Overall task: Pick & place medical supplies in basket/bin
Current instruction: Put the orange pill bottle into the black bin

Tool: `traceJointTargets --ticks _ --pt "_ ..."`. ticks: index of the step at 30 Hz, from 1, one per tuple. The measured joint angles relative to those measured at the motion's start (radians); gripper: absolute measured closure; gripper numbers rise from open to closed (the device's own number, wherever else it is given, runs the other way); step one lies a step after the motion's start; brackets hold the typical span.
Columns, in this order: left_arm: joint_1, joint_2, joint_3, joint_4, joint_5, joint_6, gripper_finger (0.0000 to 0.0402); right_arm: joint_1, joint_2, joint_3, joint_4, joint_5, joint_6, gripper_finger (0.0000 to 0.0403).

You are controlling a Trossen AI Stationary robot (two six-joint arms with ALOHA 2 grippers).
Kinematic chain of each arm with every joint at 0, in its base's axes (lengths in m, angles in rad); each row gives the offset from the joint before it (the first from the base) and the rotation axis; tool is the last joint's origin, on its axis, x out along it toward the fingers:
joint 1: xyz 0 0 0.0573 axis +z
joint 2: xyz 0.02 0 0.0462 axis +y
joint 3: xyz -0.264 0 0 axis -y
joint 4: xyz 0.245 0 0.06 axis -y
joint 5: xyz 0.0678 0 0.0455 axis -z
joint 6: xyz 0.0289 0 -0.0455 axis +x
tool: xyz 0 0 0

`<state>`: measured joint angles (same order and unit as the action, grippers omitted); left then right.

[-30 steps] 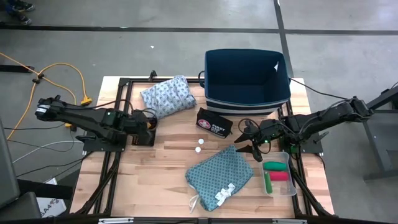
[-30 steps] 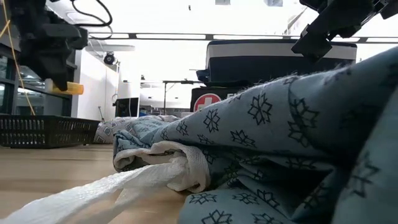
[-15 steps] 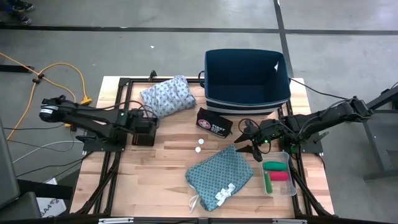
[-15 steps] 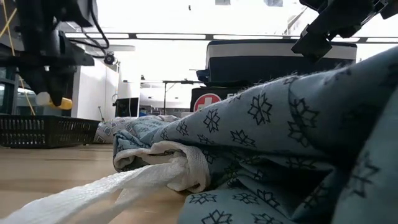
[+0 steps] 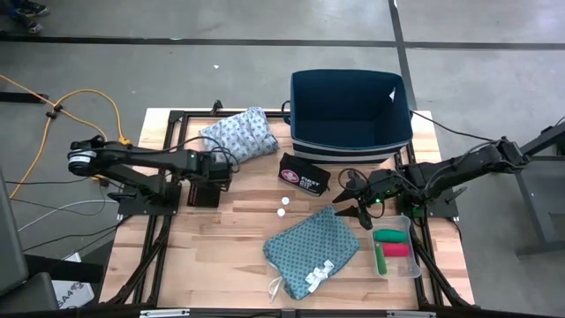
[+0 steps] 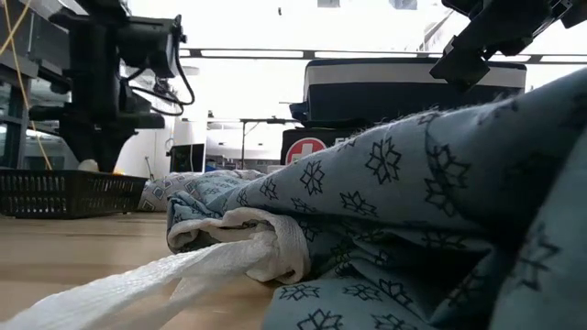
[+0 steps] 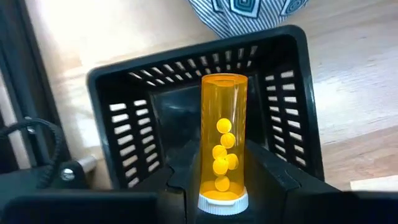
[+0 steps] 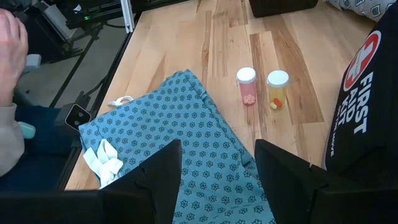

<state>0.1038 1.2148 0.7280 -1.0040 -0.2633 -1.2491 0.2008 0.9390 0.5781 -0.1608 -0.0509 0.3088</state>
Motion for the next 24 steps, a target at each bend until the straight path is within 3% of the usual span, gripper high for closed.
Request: traceJointTargets --ticks 24 --pt "0.012 0.040 0.000 0.093 0.006 0.040 0.0305 0.000 0.000 0.000 0.001 0.000 0.000 0.0211"
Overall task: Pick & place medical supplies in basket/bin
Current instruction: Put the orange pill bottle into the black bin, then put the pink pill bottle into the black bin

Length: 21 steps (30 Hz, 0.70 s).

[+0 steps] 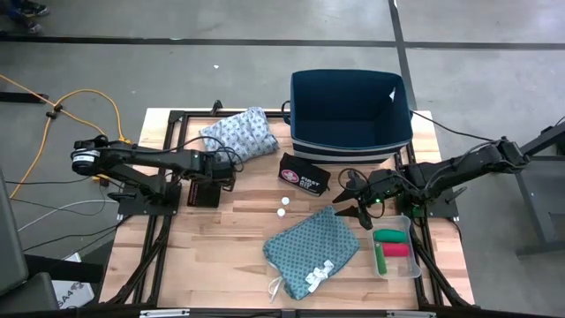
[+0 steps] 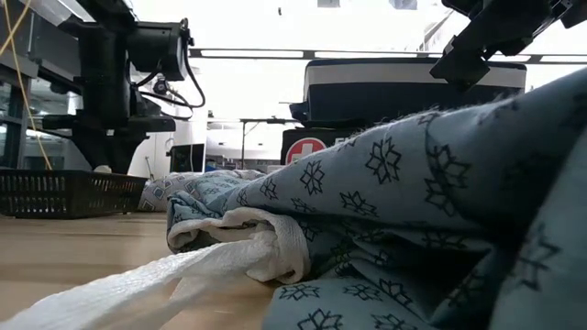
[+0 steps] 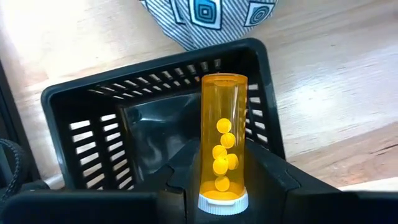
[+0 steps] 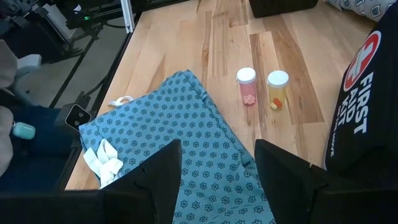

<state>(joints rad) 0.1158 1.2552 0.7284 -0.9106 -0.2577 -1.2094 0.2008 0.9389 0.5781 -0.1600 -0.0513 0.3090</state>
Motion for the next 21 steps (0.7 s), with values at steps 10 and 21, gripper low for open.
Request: traceJointTargets --ticks 10,21 --pt "0.000 0.000 0.000 -0.004 0.009 -0.013 0.0289 0.000 0.000 0.000 0.000 0.000 0.000 0.0211" --pt "0.000 0.000 0.000 -0.013 0.015 -0.013 0.0232 0.000 0.000 0.000 0.000 0.000 0.000 0.0211"
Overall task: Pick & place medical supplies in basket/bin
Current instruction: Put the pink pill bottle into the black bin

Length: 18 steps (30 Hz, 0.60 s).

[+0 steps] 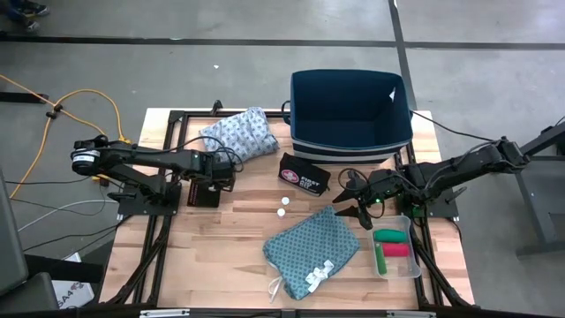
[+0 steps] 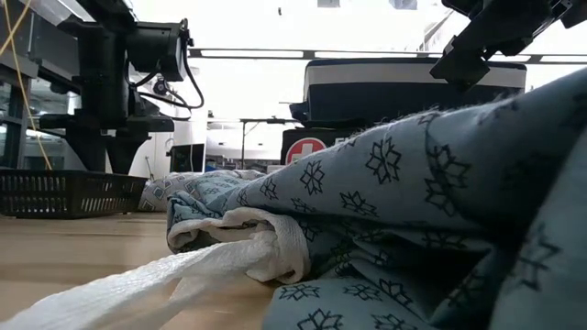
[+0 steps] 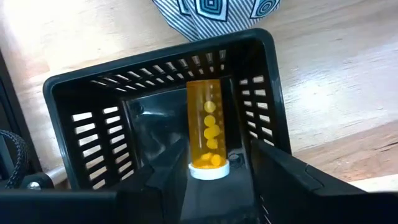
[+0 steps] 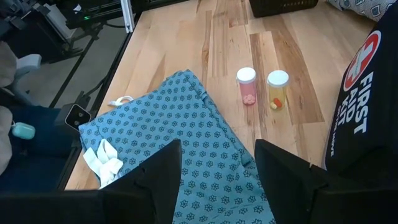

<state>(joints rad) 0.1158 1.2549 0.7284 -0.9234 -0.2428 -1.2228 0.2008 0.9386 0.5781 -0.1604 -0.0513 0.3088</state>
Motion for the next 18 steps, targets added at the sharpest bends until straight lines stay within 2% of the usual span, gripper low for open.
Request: traceJointTargets --ticks 18 --pt "0.000 -0.004 0.000 -0.051 0.010 0.022 0.0231 0.000 0.000 0.000 0.000 0.000 0.000 0.0211"
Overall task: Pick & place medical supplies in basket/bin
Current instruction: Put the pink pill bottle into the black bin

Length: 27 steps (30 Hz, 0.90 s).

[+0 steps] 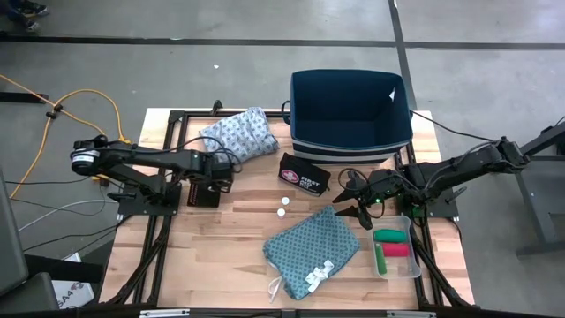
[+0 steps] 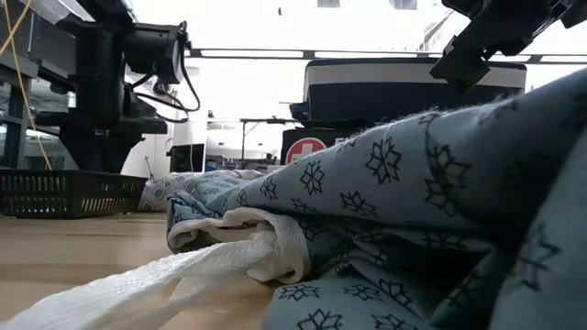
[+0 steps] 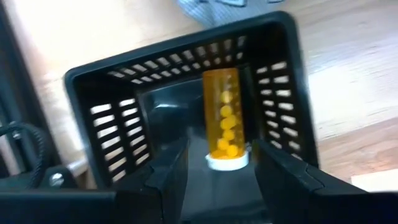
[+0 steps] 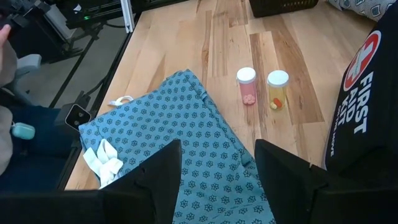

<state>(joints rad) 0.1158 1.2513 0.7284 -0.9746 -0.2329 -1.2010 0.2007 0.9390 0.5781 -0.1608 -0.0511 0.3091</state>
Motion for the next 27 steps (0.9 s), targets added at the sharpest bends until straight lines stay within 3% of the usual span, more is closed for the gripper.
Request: traceJointTargets --ticks 13,27 --pt "0.025 -0.145 0.000 -0.025 -0.004 0.053 0.0231 0.000 0.000 0.000 0.000 0.000 0.000 0.0211" --pt "-0.047 -0.223 0.000 0.180 -0.001 0.307 0.0231 0.000 0.000 0.000 0.000 0.000 0.000 0.0211"
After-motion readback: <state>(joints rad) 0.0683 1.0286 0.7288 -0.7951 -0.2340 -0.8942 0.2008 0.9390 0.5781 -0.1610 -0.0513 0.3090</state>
